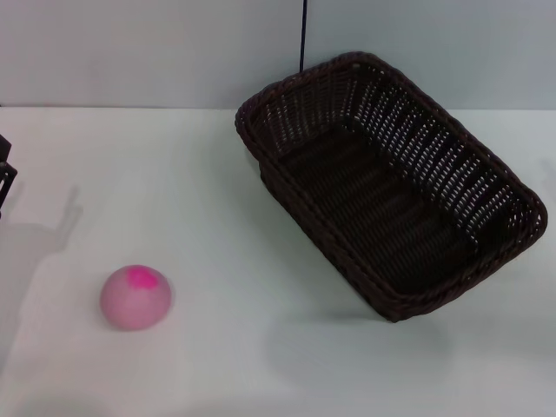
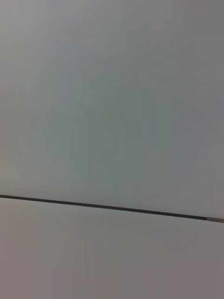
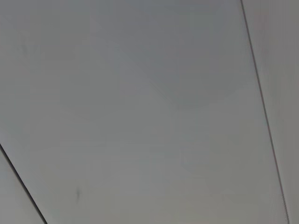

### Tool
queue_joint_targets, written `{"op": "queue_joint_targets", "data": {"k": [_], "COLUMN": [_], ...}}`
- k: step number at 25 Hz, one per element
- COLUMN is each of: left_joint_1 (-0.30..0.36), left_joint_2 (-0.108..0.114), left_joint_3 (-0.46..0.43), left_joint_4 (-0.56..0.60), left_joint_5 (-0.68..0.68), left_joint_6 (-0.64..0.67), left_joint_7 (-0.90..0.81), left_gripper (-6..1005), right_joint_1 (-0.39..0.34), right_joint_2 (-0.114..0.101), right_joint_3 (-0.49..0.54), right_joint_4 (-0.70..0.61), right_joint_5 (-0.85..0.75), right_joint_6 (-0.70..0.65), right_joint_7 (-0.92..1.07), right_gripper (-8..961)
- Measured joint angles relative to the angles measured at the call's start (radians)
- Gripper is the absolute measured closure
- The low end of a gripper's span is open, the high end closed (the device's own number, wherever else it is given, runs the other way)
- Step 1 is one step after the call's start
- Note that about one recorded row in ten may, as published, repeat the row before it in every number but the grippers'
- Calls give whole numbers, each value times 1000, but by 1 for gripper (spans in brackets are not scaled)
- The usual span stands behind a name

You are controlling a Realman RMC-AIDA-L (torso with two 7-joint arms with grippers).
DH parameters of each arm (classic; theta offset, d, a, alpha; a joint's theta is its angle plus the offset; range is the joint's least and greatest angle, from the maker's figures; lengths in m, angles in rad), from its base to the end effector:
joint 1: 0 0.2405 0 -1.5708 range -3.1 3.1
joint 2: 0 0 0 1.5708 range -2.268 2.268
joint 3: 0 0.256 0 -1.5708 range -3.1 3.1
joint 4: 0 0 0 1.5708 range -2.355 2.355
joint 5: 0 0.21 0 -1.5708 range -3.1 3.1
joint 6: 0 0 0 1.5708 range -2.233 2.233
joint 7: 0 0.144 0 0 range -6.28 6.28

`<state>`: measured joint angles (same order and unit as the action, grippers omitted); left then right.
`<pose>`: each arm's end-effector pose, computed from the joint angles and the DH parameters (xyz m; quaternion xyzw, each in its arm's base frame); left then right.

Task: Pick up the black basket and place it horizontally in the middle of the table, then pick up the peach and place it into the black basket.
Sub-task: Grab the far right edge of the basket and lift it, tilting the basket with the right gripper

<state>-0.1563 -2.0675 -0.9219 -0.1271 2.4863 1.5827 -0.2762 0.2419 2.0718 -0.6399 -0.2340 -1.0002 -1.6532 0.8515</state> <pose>-0.3568 0.2225 0.0142 -0.6541 -0.2013 -0.3802 0.6222 0.3380 0.2578 0.0557 -0.6606 0.2377 0.5182 0.4884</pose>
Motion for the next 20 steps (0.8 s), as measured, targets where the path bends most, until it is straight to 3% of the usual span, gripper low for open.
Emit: {"op": "queue_joint_targets", "data": {"k": [14, 17, 18, 19, 20], "left_joint_1": [3, 3, 3, 3, 3], "left_joint_2": [0, -1, -2, -2, -2], "left_joint_3": [0, 0, 0, 0, 0], "left_joint_4": [-2, -1, 0, 0, 0], "left_joint_5": [4, 3, 3, 3, 4], "left_joint_6": [0, 0, 0, 0, 0], "left_joint_7": [0, 0, 0, 0, 0], "left_gripper": [201, 201, 201, 201, 201], "right_joint_1": [-16, -35, -53, -53, -72], "right_joint_2": [-4, -6, -7, -7, -14], "right_joint_3": [5, 12, 13, 13, 21], "right_joint_4": [-39, -154, -272, -272, -444], "right_joint_5": [-20, -76, -135, -135, -256], "right_joint_6": [8, 62, 129, 129, 199], "right_joint_7": [96, 250, 399, 399, 604], "right_gripper": [308, 313, 314, 316, 317]}}
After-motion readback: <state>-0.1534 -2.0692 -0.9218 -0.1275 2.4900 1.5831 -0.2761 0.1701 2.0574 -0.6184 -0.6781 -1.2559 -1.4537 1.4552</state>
